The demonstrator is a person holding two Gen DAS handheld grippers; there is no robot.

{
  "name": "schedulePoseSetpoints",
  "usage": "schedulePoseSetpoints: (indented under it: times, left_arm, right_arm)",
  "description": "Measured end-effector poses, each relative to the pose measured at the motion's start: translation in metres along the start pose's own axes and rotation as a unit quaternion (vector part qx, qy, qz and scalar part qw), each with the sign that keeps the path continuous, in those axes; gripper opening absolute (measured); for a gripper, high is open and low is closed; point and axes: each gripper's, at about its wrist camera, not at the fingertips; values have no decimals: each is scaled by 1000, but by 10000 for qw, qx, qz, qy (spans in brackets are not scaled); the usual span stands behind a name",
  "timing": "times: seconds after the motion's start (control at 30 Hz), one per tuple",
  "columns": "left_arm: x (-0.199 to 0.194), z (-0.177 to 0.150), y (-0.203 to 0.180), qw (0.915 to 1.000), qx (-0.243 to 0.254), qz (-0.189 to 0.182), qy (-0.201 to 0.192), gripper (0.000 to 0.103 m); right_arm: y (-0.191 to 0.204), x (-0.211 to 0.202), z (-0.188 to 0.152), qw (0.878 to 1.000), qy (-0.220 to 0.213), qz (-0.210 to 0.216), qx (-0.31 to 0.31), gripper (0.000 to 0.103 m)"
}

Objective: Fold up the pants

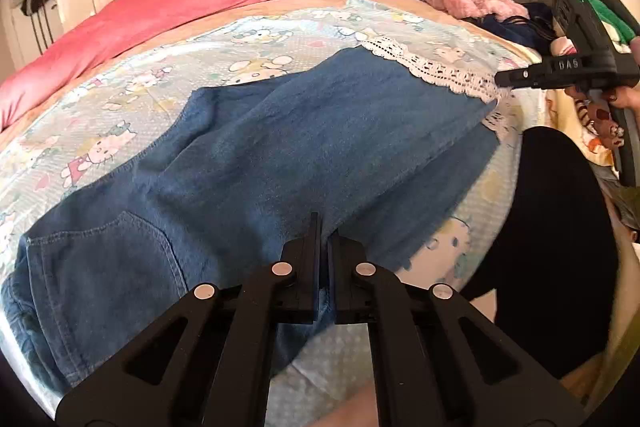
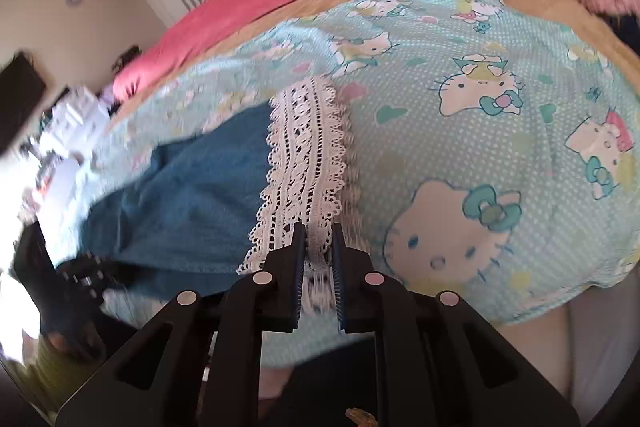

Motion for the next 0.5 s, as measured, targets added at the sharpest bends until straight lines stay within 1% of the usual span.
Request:
schedulePoseSetpoints:
  times: [0.17,0.27,0.3,0.33,0.37,0.4,0.43,0.47,0.5]
  left_arm:
    - [2,-8,-10,9995,265,-45,135,0]
    - [7,-10,-12,9993,284,-60,253,1]
    - [9,-11,-12,9992,274,-68,280,3]
    - [11,-12,-11,9992,240,-83,314,4]
    - [12,-13,-9,9992,177,-112,337,9]
    - [11,-13,-8,9992,121,-146,352,21]
    - [9,-14,-7,9992,55,-181,352,28]
    - [5,-14,-6,9992,19,-194,335,36]
    - [-2,-16,-4,9993,-25,-221,292,40]
  right_arm:
    - [-1,6,-15,9995,161,-239,-91,12]
    - [-5,16,-20,9989,291,-362,-35,12]
    - [-3,18,-21,9985,288,-449,-90,13]
    - [-3,19,-22,9979,287,-566,-115,18]
    - [-3,19,-23,9973,284,-667,-111,24]
    - [-3,18,-22,9969,270,-730,-105,31]
    - [-2,13,-22,9964,180,-816,-106,33]
    - [0,7,-22,9957,71,-912,-151,34]
    - [6,-3,-22,9934,-153,-1101,-292,34]
Point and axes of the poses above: each gripper's, at about its wrist camera, not at the fingertips, and x roughly the way its jaws point, y to its left, z to its top, and after that the axes turned 5 degrees about -z, right-handed
